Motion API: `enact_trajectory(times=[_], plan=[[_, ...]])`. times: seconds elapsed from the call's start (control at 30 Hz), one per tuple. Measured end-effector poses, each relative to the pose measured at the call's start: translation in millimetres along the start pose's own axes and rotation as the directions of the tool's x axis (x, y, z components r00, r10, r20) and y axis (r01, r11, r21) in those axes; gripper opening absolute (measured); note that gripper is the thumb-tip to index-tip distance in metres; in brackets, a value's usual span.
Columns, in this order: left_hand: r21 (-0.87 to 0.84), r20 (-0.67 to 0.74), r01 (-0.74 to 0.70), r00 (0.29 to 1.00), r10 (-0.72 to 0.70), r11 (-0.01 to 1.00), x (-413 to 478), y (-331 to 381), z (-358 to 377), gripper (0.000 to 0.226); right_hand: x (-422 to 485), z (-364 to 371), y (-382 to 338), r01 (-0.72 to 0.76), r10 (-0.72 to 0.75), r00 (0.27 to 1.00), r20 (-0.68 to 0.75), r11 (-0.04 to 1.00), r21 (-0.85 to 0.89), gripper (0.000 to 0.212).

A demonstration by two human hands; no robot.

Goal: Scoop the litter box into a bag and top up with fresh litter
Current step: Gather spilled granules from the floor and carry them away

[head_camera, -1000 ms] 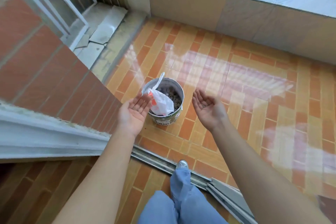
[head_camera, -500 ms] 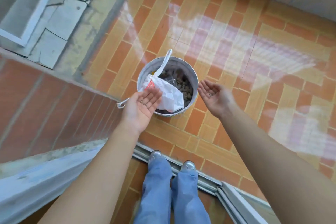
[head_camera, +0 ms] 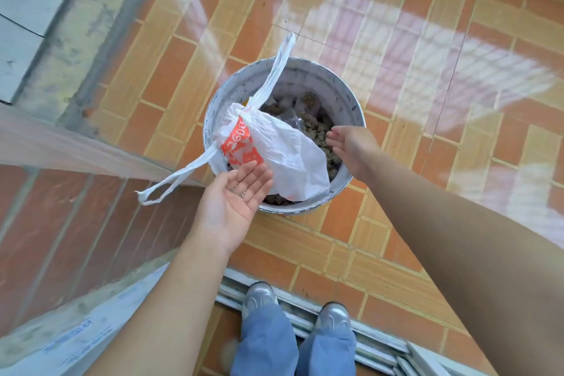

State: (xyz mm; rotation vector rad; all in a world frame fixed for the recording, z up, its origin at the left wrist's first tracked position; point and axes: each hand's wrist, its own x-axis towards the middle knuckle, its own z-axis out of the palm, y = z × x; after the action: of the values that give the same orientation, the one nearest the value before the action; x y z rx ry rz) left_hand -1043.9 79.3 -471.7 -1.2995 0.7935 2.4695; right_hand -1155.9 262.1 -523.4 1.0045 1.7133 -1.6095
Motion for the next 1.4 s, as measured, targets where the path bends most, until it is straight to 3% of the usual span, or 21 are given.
enact_trajectory(times=[0.1, 0.27, 0.4, 0.6, 0.73, 0.93, 1.13, 1.27, 1.4], plan=[[0.006, -0.007, -0.003, 1.0, 0.003, 1.0, 2, 0, -1, 0.027, 5, 0, 0, 0.015, -0.013, 1.0, 0.013, 0.982, -0.188, 0.051], [0.001, -0.019, 0.001, 1.0, -0.001, 1.0, 1, 2, 0, 0.027, -1, -7, -8, 0.126, -0.095, 0.99, 0.102, 0.927, -0.354, 0.048], [0.0, -0.035, -0.01, 0.999, 0.01, 1.0, -3, 5, 2, 0.027, -12, -13, -2, 0.394, -0.335, 0.917, 0.217, 0.672, -0.627, 0.042], [0.004, -0.062, -0.01, 0.998, 0.01, 1.0, -12, 2, 4, 0.027, -10, -28, 18, 0.413, -0.484, 0.831, 0.274, 0.208, -0.887, 0.048], [0.029, -0.057, -0.007, 0.998, 0.009, 1.0, -18, -2, 7, 0.027, -15, -29, 28, 0.349, -0.391, 0.879, 0.272, 0.139, -0.927, 0.057], [0.09, 0.05, -0.016, 0.999, 0.012, 0.996, -27, -2, 38, 0.028, -15, -37, 33, 0.335, -0.356, 0.873, 0.332, -0.056, -0.941, 0.065], [0.249, 0.135, -0.145, 0.984, 0.114, 0.958, -6, 23, 110, 0.03, -16, -45, 36, 0.356, -0.379, 0.847, 0.371, -0.113, -0.928, 0.067], [0.488, 0.04, -0.143, 0.989, 0.141, 0.861, 30, 23, 146, 0.024, -15, -45, 41, 0.386, -0.401, 0.838, 0.369, -0.042, -0.922, 0.074], [0.686, -0.089, -0.041, 0.986, 0.139, 0.727, 58, 11, 155, 0.03, -15, -45, 42, 0.404, -0.417, 0.832, 0.366, 0.003, -0.915, 0.077]])
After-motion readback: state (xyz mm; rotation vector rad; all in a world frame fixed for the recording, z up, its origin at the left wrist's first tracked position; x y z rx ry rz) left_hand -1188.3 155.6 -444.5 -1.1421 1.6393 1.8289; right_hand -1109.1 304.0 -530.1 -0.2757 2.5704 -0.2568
